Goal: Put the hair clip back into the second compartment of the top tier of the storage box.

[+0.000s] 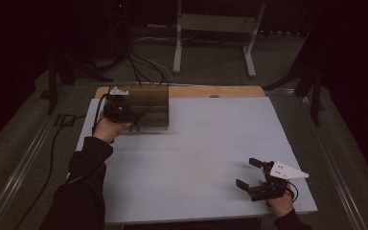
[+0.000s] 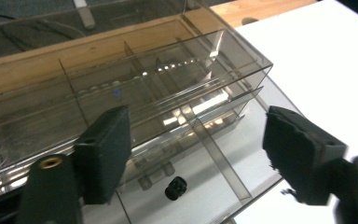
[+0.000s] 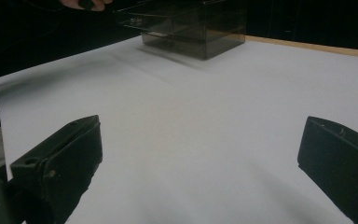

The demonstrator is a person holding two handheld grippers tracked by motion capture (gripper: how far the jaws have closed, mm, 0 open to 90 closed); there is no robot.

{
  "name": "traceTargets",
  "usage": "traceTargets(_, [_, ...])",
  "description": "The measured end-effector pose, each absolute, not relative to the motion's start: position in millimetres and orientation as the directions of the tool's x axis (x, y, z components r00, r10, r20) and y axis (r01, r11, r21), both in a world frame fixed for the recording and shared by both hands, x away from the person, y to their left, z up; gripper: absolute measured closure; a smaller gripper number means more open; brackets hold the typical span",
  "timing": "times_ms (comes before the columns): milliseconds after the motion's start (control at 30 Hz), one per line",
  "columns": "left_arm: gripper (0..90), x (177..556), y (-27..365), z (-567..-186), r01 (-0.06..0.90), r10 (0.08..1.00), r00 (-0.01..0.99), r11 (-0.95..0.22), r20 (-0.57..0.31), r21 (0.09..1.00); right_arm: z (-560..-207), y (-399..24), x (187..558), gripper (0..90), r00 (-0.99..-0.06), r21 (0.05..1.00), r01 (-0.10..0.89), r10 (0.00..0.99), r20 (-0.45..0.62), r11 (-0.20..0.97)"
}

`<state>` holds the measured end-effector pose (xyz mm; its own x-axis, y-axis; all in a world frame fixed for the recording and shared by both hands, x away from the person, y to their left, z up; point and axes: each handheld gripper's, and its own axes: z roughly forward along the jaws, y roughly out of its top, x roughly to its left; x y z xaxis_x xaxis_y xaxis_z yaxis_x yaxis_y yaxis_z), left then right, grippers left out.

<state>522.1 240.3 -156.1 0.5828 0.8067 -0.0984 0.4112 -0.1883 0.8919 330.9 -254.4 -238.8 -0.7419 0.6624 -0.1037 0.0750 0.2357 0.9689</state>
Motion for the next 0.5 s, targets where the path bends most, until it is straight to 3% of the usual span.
traceTargets(167, [15.4,520,240,-152,0.394,0.781,0.615,-0.187,-0.107,0.900,-239,-255,331,0.0,-0.741,0.969,0.078,0.664,-0.101,0.235])
traceTargets(233, [4.6,520,239,-150,0.378,0.752,0.649,-0.188,-0.115,0.906,-239,-255,332,0.0,-0.740,0.969,0.078,0.665,-0.101,0.234])
traceTargets(500, [0.5,511,232,-141,0.300,0.704,0.706,-0.194,-0.081,0.934,-240,-258,332,0.0,-0.741,0.971,0.081,0.665,-0.093,0.226])
